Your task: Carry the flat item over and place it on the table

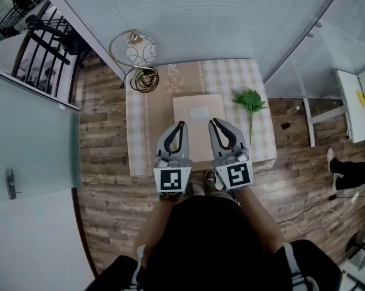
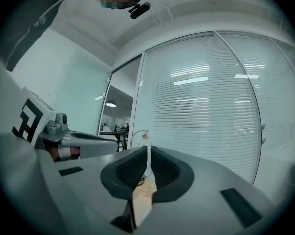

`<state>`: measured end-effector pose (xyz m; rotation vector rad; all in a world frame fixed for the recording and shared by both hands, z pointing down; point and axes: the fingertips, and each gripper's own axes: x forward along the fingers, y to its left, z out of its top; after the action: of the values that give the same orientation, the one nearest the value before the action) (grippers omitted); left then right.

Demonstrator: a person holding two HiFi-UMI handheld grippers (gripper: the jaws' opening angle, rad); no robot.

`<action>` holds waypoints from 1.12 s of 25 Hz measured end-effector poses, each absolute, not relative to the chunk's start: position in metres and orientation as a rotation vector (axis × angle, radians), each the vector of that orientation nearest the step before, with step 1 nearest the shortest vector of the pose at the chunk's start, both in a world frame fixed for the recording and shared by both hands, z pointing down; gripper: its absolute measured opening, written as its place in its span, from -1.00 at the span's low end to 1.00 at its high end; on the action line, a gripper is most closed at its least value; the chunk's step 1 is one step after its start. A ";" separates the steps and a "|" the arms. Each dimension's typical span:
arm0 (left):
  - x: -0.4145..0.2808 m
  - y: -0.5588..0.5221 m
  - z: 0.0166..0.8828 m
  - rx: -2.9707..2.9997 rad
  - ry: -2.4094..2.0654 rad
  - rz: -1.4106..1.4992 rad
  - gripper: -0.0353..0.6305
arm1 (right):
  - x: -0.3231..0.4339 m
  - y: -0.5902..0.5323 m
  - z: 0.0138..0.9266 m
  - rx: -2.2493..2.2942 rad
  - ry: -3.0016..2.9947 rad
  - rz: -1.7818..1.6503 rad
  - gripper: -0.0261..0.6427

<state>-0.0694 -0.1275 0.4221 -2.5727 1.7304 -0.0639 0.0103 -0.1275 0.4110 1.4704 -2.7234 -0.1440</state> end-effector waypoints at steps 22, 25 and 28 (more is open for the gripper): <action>-0.075 -0.122 0.427 -2.587 1.728 -0.059 -0.83 | 0.008 -0.123 0.420 1.431 -2.713 -0.094 -0.90; -0.075 -0.120 0.428 -2.604 1.738 -0.058 -0.83 | 0.005 -0.122 0.419 1.401 -2.720 -0.092 -0.90; -0.072 -0.118 0.429 -2.610 1.713 -0.073 -0.83 | 0.004 -0.122 0.420 1.375 -2.722 -0.088 -0.90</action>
<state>-0.0721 -0.1181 0.4291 -2.6104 1.7131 -0.0730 0.0043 -0.1215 0.4201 1.3749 -2.7219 -0.0884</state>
